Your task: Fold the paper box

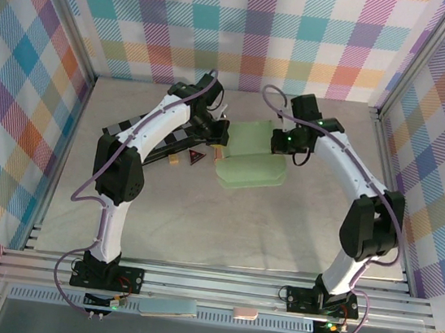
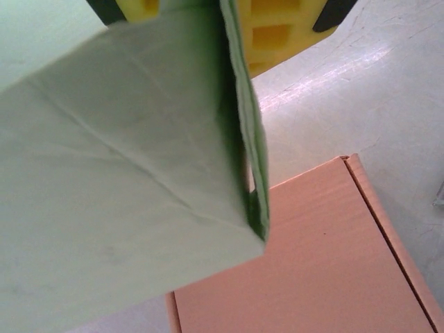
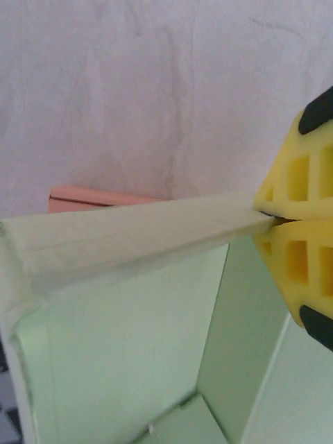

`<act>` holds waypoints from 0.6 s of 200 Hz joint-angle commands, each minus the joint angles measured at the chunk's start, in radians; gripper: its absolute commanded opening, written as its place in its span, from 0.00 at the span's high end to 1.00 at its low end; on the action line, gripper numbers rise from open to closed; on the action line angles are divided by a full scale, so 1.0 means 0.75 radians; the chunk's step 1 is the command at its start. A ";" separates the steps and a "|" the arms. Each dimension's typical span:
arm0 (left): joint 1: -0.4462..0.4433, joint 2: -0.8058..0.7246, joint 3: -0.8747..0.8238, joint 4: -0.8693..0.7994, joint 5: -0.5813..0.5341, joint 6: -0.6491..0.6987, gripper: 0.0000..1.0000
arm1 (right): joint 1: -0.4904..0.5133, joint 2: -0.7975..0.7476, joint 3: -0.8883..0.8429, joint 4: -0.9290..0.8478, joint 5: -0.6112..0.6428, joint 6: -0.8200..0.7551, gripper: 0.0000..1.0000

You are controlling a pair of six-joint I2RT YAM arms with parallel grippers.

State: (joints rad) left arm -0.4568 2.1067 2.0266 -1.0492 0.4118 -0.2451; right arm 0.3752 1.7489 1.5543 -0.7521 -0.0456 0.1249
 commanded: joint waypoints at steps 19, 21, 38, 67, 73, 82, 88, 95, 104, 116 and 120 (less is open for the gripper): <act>-0.011 -0.013 0.049 -0.029 0.024 0.018 1.00 | 0.143 0.116 0.175 -0.151 0.565 0.113 1.00; -0.011 -0.014 0.049 -0.029 0.023 0.018 1.00 | 0.147 0.119 0.179 -0.159 0.583 0.121 1.00; -0.011 -0.016 0.049 -0.034 0.020 0.022 1.00 | 0.180 0.129 0.189 -0.183 0.685 0.149 1.00; -0.010 -0.019 0.048 -0.035 0.020 0.022 1.00 | 0.198 0.118 0.184 -0.163 0.654 0.115 1.00; -0.010 -0.021 0.049 -0.033 0.019 0.023 1.00 | 0.191 0.112 0.183 -0.149 0.587 0.098 1.00; -0.011 -0.021 0.049 -0.033 0.020 0.022 1.00 | 0.173 0.099 0.189 -0.141 0.499 0.087 1.00; -0.011 -0.022 0.049 -0.034 0.020 0.022 1.00 | 0.160 0.092 0.193 -0.139 0.456 0.086 0.94; -0.010 -0.021 0.049 -0.036 0.020 0.022 1.00 | 0.143 0.084 0.196 -0.137 0.407 0.080 0.86; -0.011 -0.021 0.049 -0.035 0.022 0.024 1.00 | 0.124 0.076 0.203 -0.137 0.352 0.072 0.79; -0.010 -0.021 0.049 -0.035 0.023 0.022 1.00 | 0.104 0.078 0.216 -0.138 0.301 0.055 0.72; -0.011 -0.022 0.049 -0.035 0.023 0.022 1.00 | 0.100 0.084 0.224 -0.145 0.288 0.047 0.71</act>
State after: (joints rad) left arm -0.4568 2.1067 2.0281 -1.0519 0.3973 -0.2447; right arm 0.4854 1.8294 1.6775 -0.8501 0.2718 0.1879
